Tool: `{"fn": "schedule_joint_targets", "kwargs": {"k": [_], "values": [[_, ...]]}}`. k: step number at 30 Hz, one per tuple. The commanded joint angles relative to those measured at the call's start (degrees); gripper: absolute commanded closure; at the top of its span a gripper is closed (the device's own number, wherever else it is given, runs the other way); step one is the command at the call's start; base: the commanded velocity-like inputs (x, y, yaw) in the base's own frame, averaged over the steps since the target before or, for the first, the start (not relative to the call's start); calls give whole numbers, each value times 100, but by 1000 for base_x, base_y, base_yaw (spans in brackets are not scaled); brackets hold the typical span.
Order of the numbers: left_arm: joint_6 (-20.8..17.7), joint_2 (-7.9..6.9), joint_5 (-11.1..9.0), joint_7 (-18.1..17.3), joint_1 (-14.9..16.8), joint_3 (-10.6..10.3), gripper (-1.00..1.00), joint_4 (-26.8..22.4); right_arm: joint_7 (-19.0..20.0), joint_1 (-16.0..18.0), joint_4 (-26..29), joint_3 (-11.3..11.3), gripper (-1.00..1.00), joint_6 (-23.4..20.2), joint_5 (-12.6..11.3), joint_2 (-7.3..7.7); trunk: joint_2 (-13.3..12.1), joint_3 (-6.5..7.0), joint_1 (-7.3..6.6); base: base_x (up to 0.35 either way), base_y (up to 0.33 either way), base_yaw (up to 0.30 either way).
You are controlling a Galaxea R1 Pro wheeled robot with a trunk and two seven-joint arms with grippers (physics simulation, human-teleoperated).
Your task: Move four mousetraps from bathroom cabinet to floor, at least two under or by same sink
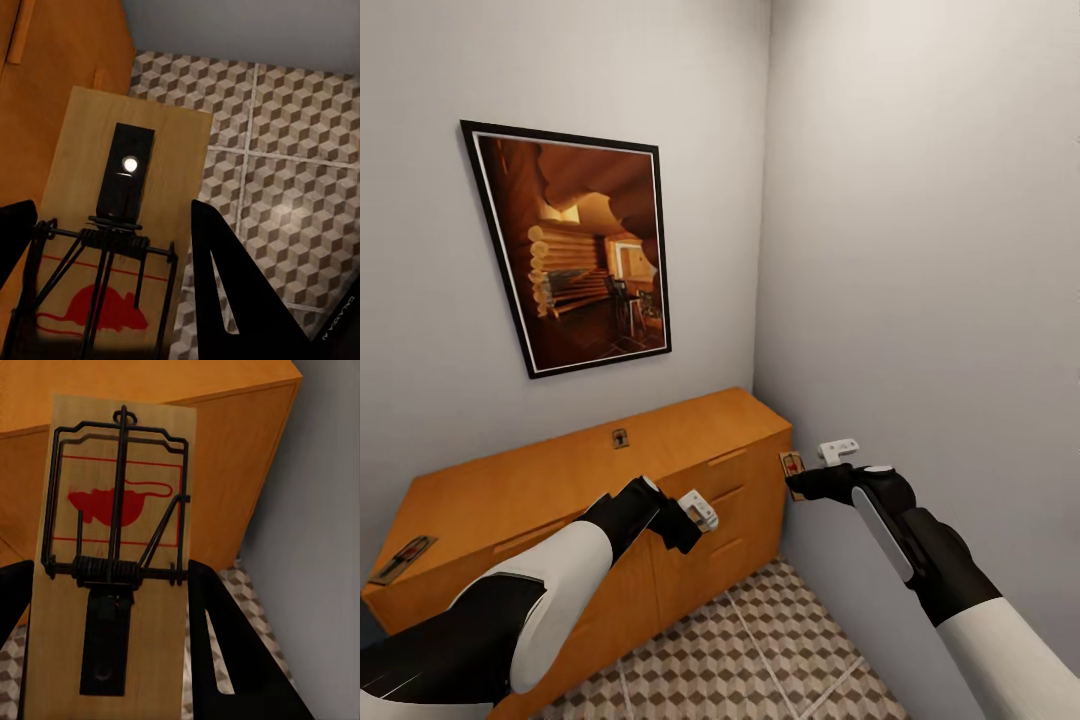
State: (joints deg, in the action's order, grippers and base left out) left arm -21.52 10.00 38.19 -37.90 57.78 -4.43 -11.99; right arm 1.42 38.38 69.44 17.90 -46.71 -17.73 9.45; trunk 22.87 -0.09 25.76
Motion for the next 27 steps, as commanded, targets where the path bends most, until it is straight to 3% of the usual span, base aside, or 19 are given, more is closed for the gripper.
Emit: {"fn": "schedule_joint_targets", "kwargs": {"k": [1,9,13,14,19,21,23,24,27], "values": [[-25,0,14,-42,-2,-20,100,-13,16,3,2,9,100,-23,-2,4,4,-3,2,-18,0,0],[-11,0,-33,-32,-7,90,100,86,7,3,0,17,100,-31,11,12,4,-3,2,-5,0,0],[6,0,-412,-12,-18,367,100,484,-11,3,-29,16,100,-30,65,22,4,-3,2,0,0,0],[25,0,-628,35,-22,448,100,717,-15,3,-189,14,100,-10,115,23,4,-3,2,0,0,0],[343,0,-1315,409,-99,524,100,1399,1,3,-1104,13,100,221,207,15,4,-3,2,0,0,0],[760,-17,-1760,664,-290,533,100,1556,19,3,-1694,12,100,716,209,14,4,-3,2,0,0,0],[1058,-271,-2239,964,-568,537,100,1621,33,3,-2440,12,100,1436,204,10,4,-3,2,0,0,0],[1104,-336,-2366,1054,-638,537,100,1629,35,3,-2646,12,100,1631,203,7,4,-3,2,0,0,0],[1299,-701,-3221,1669,-1069,539,100,1656,51,3,-3964,25,100,2846,207,-21,4,-3,2,0,0,0]]}}
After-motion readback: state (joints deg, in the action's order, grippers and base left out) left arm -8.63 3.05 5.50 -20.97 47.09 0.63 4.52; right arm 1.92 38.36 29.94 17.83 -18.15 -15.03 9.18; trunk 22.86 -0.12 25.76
